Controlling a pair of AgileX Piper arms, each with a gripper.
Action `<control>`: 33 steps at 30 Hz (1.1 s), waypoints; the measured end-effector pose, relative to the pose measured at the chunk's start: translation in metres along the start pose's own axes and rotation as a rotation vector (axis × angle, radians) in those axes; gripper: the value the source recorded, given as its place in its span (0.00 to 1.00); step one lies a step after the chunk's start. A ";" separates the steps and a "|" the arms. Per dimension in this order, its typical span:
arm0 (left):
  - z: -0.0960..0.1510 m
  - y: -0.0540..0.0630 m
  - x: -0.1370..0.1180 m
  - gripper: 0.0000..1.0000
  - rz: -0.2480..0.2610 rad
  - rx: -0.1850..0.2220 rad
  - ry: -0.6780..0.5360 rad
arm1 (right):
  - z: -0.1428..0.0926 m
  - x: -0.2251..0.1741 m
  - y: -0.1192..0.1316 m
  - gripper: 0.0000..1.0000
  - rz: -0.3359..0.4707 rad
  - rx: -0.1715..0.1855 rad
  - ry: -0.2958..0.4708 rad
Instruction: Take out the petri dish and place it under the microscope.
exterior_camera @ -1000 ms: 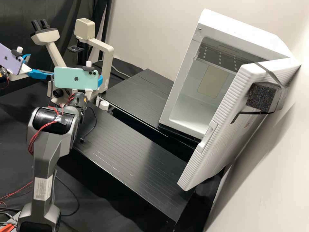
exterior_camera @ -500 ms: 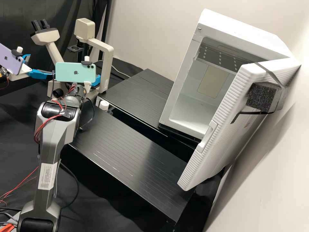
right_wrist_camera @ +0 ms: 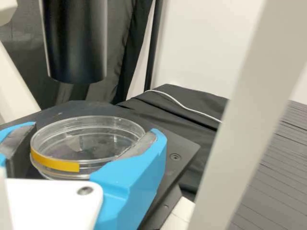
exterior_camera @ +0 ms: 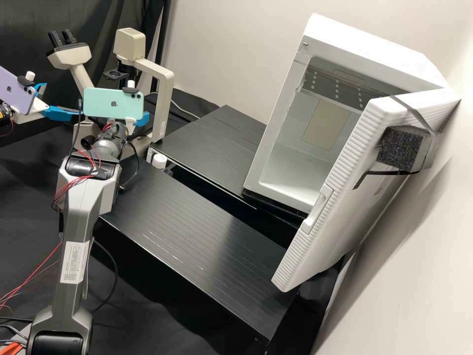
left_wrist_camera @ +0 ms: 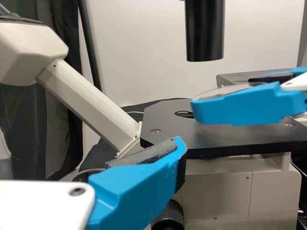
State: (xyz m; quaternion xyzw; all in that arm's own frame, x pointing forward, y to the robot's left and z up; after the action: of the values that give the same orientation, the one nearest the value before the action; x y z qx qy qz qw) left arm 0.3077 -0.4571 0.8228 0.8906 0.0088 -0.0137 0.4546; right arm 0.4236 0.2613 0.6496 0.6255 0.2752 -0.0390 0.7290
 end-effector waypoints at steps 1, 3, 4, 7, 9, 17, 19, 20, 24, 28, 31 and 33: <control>0.000 0.000 0.000 1.00 0.000 0.000 0.000 | 0.000 0.002 -0.001 0.00 0.001 0.000 0.002; 0.000 0.000 0.000 1.00 0.000 0.000 0.000 | -0.001 0.006 -0.002 0.00 0.004 0.006 0.005; 0.000 0.000 0.000 1.00 0.000 0.000 0.000 | -0.002 0.007 -0.003 0.00 0.006 0.014 0.008; 0.000 0.000 0.000 1.00 0.000 0.000 0.000 | -0.003 0.013 -0.008 0.00 0.010 0.034 0.003; 0.000 0.000 0.000 1.00 0.000 0.000 0.000 | -0.003 0.017 -0.010 0.00 0.015 0.035 -0.002; 0.000 0.000 0.000 1.00 0.000 0.000 0.000 | -0.003 0.029 -0.017 0.00 0.025 0.030 -0.006; 0.000 0.000 0.000 1.00 0.000 0.000 0.000 | -0.002 0.030 -0.019 1.00 0.018 0.030 -0.009; 0.000 0.000 0.000 1.00 0.000 0.000 0.000 | -0.001 0.031 -0.021 1.00 0.004 0.035 -0.017; 0.000 0.000 0.000 1.00 0.000 0.000 0.000 | -0.001 0.031 -0.021 1.00 -0.003 0.033 -0.018; 0.000 0.000 0.000 1.00 0.000 0.000 0.000 | -0.002 0.031 -0.020 1.00 -0.009 0.033 -0.018; 0.000 0.000 0.000 1.00 0.000 0.000 0.000 | -0.002 0.031 -0.020 1.00 -0.009 0.033 -0.018; 0.000 0.000 0.000 1.00 0.000 0.000 0.000 | -0.002 0.031 -0.020 1.00 -0.009 0.033 -0.018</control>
State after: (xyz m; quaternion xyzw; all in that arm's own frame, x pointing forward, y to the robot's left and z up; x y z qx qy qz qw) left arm 0.3077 -0.4571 0.8228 0.8906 0.0088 -0.0137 0.4546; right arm 0.4413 0.2680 0.6175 0.6359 0.2707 -0.0527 0.7208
